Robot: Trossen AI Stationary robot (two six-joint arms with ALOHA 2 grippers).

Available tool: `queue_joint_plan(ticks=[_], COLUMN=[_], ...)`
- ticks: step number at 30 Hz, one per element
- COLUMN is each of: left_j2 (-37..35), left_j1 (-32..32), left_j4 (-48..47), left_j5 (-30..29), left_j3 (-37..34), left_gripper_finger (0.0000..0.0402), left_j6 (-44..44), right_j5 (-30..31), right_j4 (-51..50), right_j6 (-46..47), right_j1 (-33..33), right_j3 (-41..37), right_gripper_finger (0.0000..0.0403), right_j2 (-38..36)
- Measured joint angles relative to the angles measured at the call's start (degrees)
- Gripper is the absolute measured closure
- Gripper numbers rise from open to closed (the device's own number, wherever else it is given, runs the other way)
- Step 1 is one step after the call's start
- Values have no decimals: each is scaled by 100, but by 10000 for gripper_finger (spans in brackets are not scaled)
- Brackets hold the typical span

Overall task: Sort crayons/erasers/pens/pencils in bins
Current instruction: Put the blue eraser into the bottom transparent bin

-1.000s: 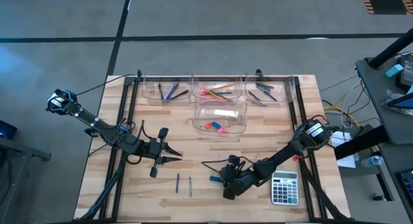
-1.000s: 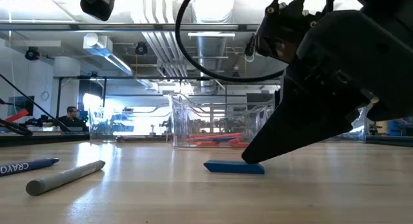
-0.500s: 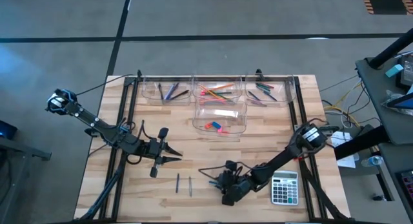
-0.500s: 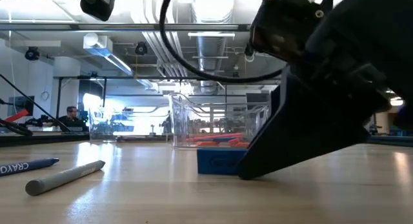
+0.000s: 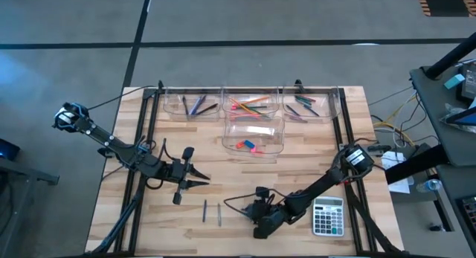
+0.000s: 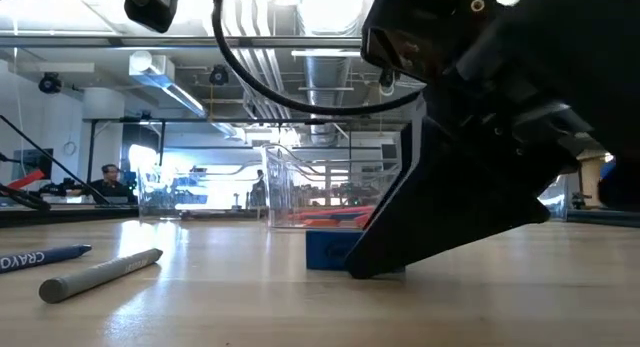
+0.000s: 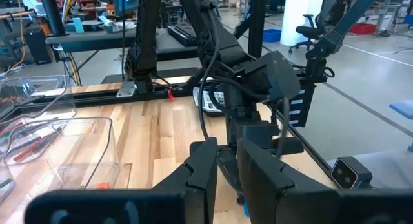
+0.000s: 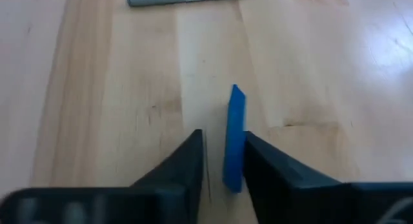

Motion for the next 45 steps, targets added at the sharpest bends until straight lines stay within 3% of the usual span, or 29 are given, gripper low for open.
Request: queue_joint_plan(ticks=[4, 8, 11, 14, 20, 24, 27, 30, 33, 41, 45], left_j2=[0, -1, 0, -1, -2, -1, 0, 0, 0, 0, 0], left_j1=[0, -2, -2, -2, -2, 2, 2, 2, 2, 2, 2], left_j4=[1, 1, -1, 0, 1, 1, 6, 6, 6, 25, 17], left_j5=[0, 0, 0, 0, 0, 0, 0, -33, -53, -57, -59], left_j3=[0, 0, -2, -2, -2, 0, 18, 24, 24, 20, 20], left_gripper_finger=[355, 355, 355, 355, 355, 355, 355, 355, 355, 355, 355], left_j6=[0, -2, -2, -2, 0, 2, 3, 7, 25, 44, 22], right_j5=[113, 848, 1643, 2180, 2295, 1899, 1032, -216, -894, -658, -715], right_j4=[-981, -2544, -2950, -2999, -2039, -1146, -183, 976, 1671, 1865, 1759], right_j6=[-254, -400, -710, -965, -1307, -1364, -1356, -1476, -1662, -1560, -1569], right_j1=[2, -2, -3, -92, -700, -1453, -2075, -2506, -2684, -2979, -3144], right_j3=[298, 599, 639, 289, -1257, -2494, -3237, -3829, -4148, -4062, -3831], right_gripper_finger=[378, 385, 386, 387, 387, 381, 377, 378, 377, 373, 347], right_j2=[-100, -510, -1204, -2055, -4172, -5444, -6203, -6512, -6477, -5936, -5628])
